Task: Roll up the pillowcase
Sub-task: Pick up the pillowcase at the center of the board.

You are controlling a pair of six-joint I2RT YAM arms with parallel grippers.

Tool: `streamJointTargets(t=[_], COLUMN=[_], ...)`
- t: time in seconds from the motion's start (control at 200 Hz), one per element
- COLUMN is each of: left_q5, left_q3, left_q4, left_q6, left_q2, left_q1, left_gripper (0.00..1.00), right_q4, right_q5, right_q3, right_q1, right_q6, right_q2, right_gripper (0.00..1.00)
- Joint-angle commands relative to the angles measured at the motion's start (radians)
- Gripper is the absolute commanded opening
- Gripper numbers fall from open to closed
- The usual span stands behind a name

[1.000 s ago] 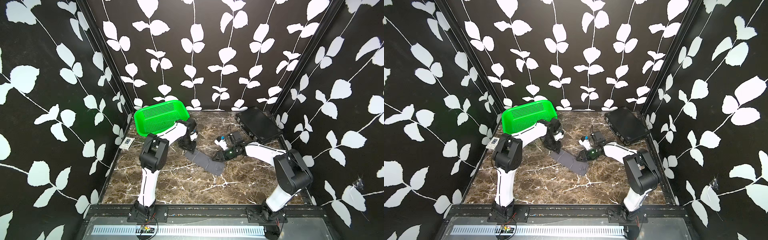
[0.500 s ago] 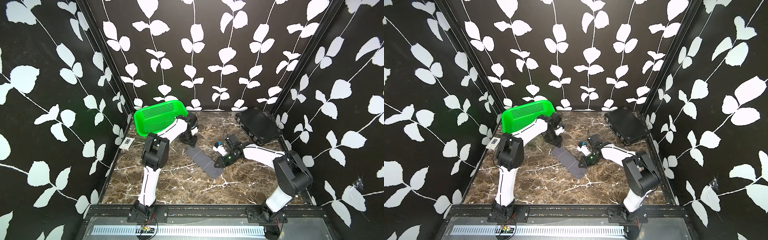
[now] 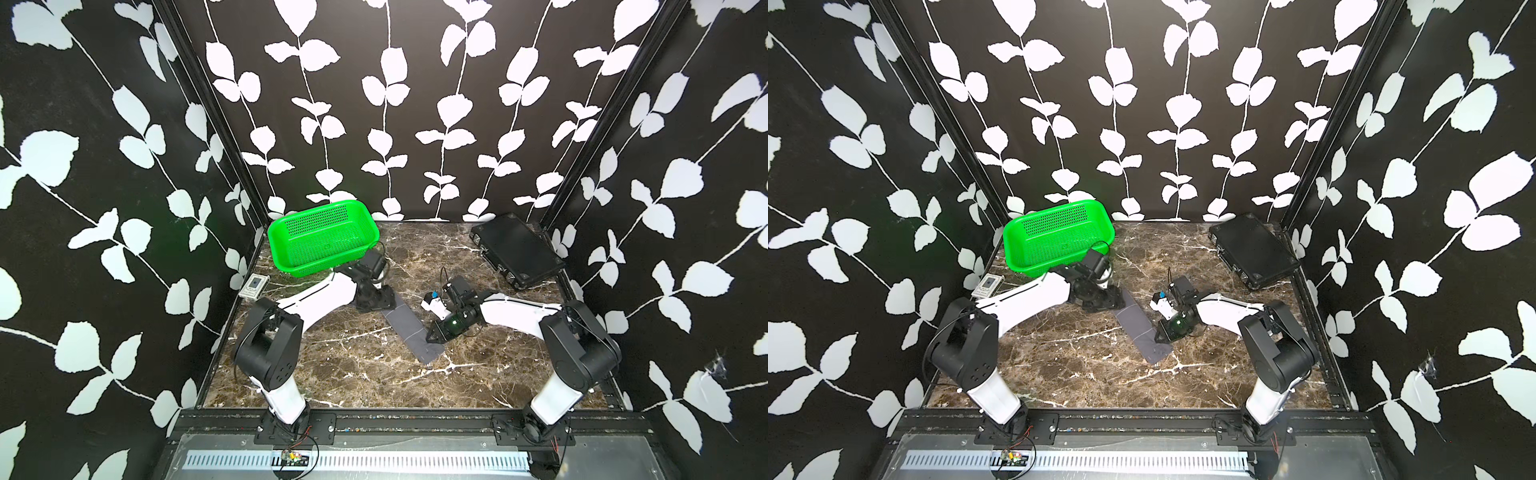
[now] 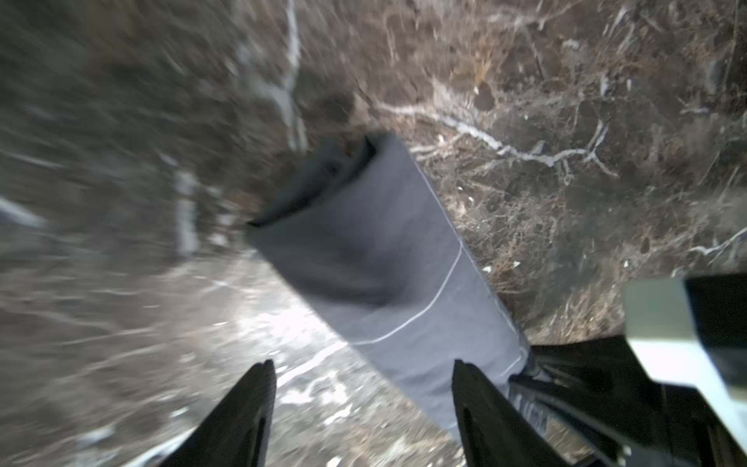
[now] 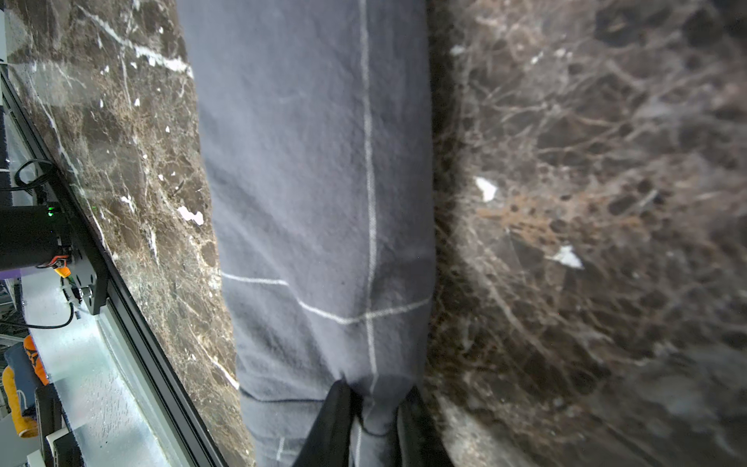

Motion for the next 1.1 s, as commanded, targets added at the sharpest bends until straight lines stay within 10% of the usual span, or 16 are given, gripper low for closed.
streamJointTargets(t=[0.0, 0.455, 0.865, 1.095], left_q5=[0.025, 0.016, 0.04, 0.053], left_q3=[-0.08, -0.39, -0.413, -0.344], left_q4=[0.218, 0.654, 0.772, 0.752], left_q6=[-0.19, -0.5, -0.536, -0.501], left_q2=[0.0, 0.013, 0.011, -0.087], left_q1=[-0.026, -0.089, -0.023, 0.068], left_gripper=[0.7, 0.63, 0.0, 0.0], right_q4=[-0.007, -0.012, -0.042, -0.066], right_q5=[0.03, 0.048, 0.041, 0.13], right_q3=[-0.036, -0.065, 0.003, 0.117], right_q1=[0.016, 0.02, 0.022, -0.011], right_q6=[0.01, 0.029, 0.015, 0.003], right_q2=[0.018, 0.009, -0.032, -0.159], right_gripper=[0.21, 0.2, 0.27, 0.46])
